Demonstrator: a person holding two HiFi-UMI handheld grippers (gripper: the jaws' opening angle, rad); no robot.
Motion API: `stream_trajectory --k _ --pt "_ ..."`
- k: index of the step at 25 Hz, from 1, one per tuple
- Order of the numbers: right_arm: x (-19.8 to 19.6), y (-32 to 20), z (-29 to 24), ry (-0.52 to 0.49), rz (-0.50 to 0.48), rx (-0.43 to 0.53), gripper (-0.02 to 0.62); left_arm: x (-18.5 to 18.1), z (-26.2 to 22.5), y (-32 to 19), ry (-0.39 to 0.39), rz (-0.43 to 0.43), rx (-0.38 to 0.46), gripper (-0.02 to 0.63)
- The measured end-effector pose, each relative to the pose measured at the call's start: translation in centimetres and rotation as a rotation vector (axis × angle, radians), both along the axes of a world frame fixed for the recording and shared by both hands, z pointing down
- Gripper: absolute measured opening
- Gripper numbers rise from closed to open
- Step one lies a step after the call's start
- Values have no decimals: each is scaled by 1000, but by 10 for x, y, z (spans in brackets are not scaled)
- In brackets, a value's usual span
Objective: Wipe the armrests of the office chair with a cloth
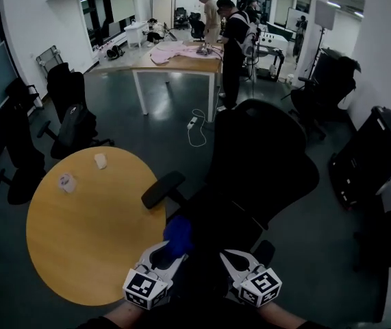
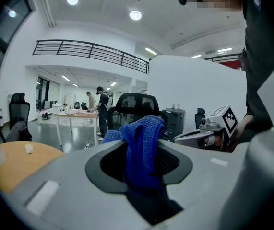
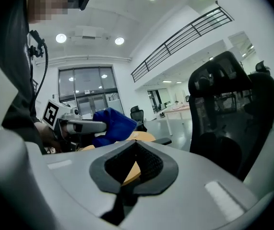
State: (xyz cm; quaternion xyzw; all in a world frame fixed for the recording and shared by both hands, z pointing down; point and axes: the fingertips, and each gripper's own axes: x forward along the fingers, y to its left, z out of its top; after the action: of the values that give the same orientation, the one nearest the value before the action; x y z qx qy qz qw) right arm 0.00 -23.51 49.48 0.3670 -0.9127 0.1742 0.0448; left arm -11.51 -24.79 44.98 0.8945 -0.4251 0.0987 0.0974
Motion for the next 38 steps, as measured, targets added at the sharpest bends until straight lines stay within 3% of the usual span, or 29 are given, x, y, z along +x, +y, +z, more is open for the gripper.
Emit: stream_trajectory --k 8,18,28,33,38 --pt "33 -27 27 -46 -37 -76 5 1 -3 -46 -61 -130 24 160" --pt "19 -51 26 -17 1 -73 5 -45 -1 -115 -119 -151 59 160" --pt "-1 -62 30 69 131 -110 5 -87 40 -219 -228 1 81 160" --pt "3 -61 44 115 184 -165 5 -93 75 -275 -225 48 7 160" --pt "6 -62 48 154 216 -180 5 -86 107 -326 -157 73 -99 160"
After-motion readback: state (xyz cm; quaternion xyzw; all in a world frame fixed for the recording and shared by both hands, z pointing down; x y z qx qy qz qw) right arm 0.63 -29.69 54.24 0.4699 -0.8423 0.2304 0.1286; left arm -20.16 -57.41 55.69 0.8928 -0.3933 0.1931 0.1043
